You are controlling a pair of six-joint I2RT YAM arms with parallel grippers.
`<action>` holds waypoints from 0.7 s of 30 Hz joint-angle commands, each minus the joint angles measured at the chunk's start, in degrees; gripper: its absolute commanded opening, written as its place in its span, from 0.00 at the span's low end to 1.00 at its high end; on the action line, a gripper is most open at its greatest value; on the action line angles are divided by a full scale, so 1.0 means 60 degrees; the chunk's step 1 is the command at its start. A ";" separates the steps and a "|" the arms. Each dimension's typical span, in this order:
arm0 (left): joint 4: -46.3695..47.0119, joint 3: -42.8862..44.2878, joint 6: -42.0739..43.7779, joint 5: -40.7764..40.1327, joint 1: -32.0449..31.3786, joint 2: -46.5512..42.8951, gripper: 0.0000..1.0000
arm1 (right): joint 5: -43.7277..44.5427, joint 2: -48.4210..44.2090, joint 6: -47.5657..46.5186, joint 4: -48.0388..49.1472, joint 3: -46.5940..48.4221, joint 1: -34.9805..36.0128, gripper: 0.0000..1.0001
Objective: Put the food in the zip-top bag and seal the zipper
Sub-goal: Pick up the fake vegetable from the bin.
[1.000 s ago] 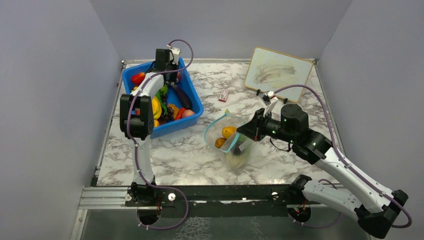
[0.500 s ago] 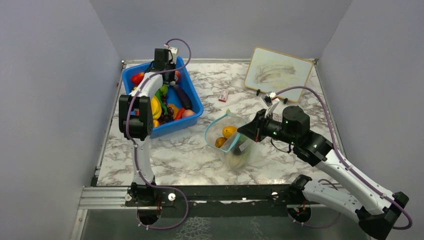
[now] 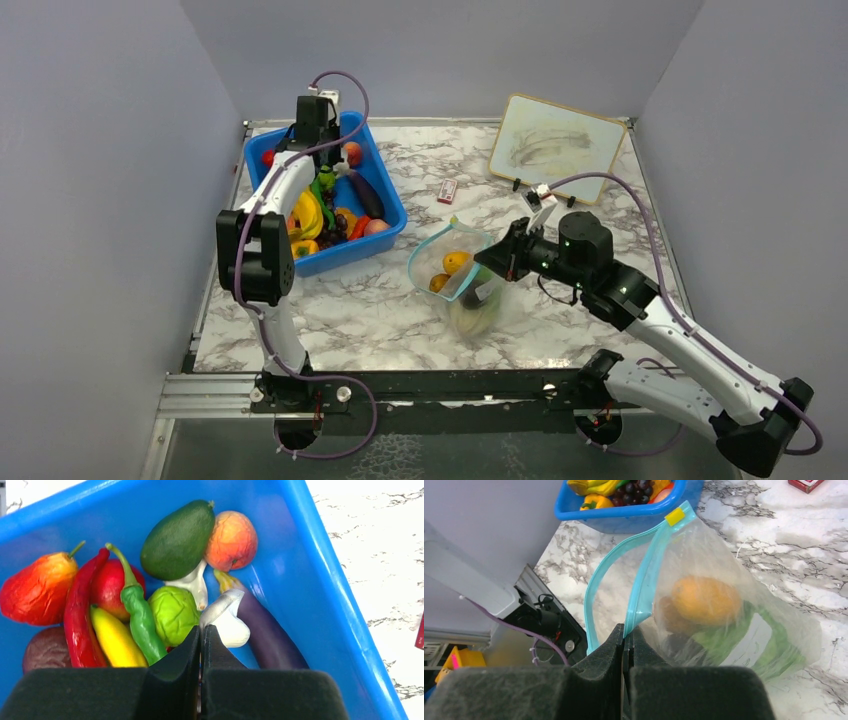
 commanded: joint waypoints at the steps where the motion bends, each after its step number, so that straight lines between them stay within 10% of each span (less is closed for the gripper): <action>1: -0.0175 -0.0585 -0.0633 -0.0470 -0.0133 -0.0918 0.00 | 0.0805 0.0406 -0.0162 0.0069 0.0523 -0.0013 0.01; 21: -0.0635 -0.1341 -0.1677 0.0473 -0.0167 -0.4049 0.00 | 0.2279 0.1241 -0.1675 -0.1296 0.1973 -0.0013 0.01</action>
